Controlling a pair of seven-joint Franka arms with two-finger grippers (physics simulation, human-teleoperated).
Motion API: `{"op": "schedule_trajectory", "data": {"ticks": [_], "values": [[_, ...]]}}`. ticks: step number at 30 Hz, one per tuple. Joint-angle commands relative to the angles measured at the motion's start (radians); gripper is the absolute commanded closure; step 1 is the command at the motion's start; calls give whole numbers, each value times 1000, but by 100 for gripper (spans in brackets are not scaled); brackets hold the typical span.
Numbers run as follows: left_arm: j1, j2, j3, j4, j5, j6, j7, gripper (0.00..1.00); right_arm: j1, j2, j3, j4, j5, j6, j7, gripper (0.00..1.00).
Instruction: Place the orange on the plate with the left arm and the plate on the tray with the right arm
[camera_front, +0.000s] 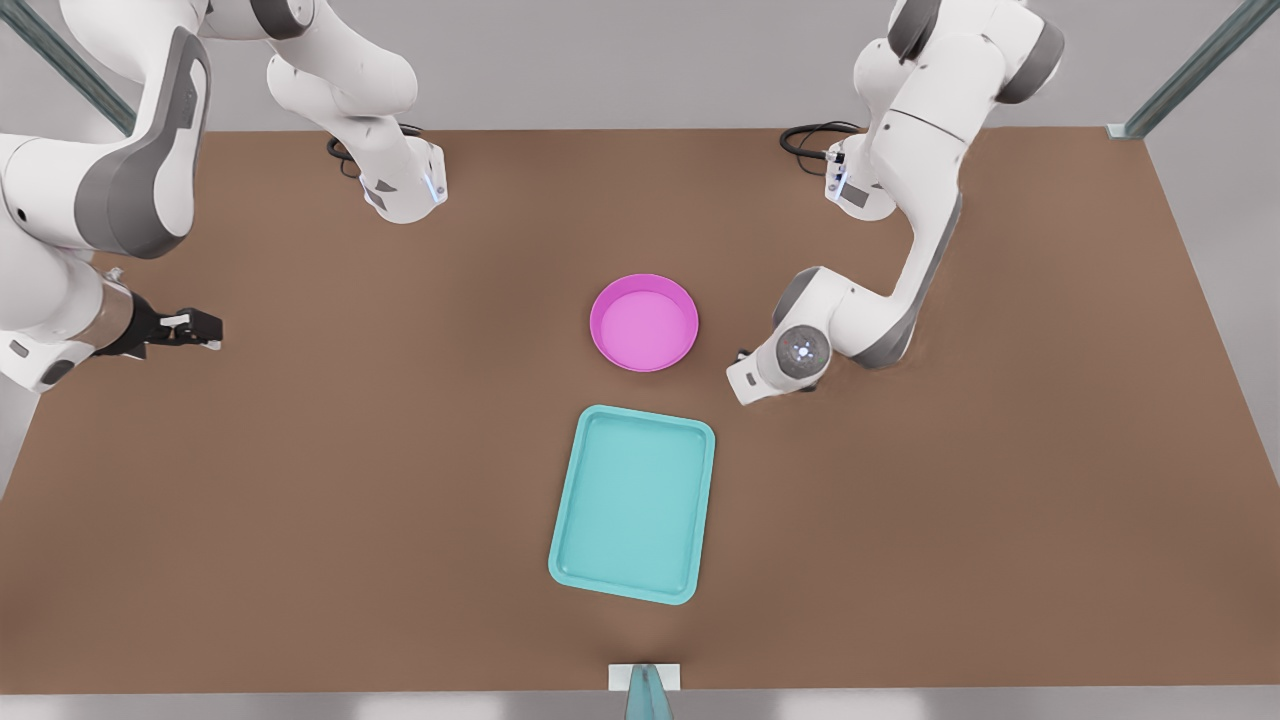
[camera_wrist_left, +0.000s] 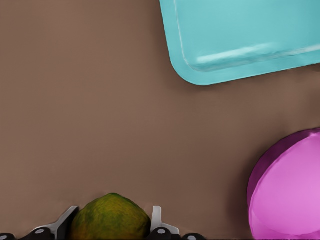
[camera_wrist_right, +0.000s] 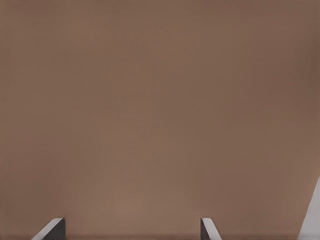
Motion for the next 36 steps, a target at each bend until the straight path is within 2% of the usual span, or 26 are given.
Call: {"op": "schedule_trajectory", "data": {"ticks": [1, 4, 6, 7, 8, 11, 12, 13, 14, 15, 16, 17, 18, 19, 20, 21, 22, 23, 25, 27, 30, 36], "values": [[-125, 44, -7, 57, -74, -125, -554, 44, 0, -1, -2, -4, 1, 0, -7, 0], [-285, 140, -7, 181, -111, -125, -708, 44, -1, -1, -2, -13, 1, -2, -5, 0], [-321, 179, -8, 226, -111, -125, -769, 44, -1, -1, -2, -13, 1, 0, -5, 0], [-329, 183, -7, 226, -113, -124, -769, 40, -1, -1, -2, -13, 1, 0, -5, 0], [-329, 191, -7, 227, -113, -118, -769, 0, -1, 0, -2, -13, 1, 0, -5, 0], [-329, 191, -7, 232, -111, -125, -769, 0, -1, 0, -2, -40, 7, 0, -2, 0], [-323, 170, 7, 236, -110, -174, -749, 0, 6, 19, 0, -88, 25, 3, -2, 0], [-282, 93, 56, 273, -119, -346, -691, 0, 11, 43, 4, -122, 80, 13, 3, 0], [-191, 22, 168, 429, -168, -697, -466, 0, 20, 85, 12, -160, 160, 38, 6, 0], [-173, 7, 350, 606, -159, -929, -239, 0, 28, 95, 62, -263, 211, 170, 15, 0], [-173, -7, 539, 671, -162, -1016, -7, 0, 34, 105, 128, -326, 214, 291, 32, 0], [-173, -24, 728, 690, -160, -1017, 241, 0, 60, 100, 168, -411, 240, 435, 76, 0], [-171, -19, 837, 717, -159, -988, 386, 0, 95, 103, 168, -473, 289, 539, 82, 0], [-170, -22, 883, 720, -157, -944, 418, 0, 129, 103, 171, -545, 346, 641, 101, 0], [-127, -73, 863, 706, -156, -894, 415, 0, 167, 103, 177, -622, 402, 759, 102, 0], [138, -214, 482, 577, -24, -779, 401, 0, 194, 120, 210, -678, 436, 874, 104, 0], [268, -333, 265, 413, 114, -649, 403, 0, 235, 148, 214, -705, 441, 943, 104, 0], [265, -398, 260, 345, 104, -553, 403, 0, 270, 161, 217, -732, 441, 1003, 104, 0], [260, -285, 254, 526, 99, -688, 407, 0, 318, 186, 233, -800, 441, 1150, 104, 0], [260, -288, 254, 526, 90, -691, 409, 0, 390, 212, 245, -804, 514, 1221, 104, 0], [261, -286, 254, 529, 70, -690, 410, 0, 402, 214, 317, -789, 590, 1224, 104, 0], [263, -278, 266, 526, 33, -699, 407, 0, 402, 261, 366, -791, 593, 1219, 101, 0]]}}
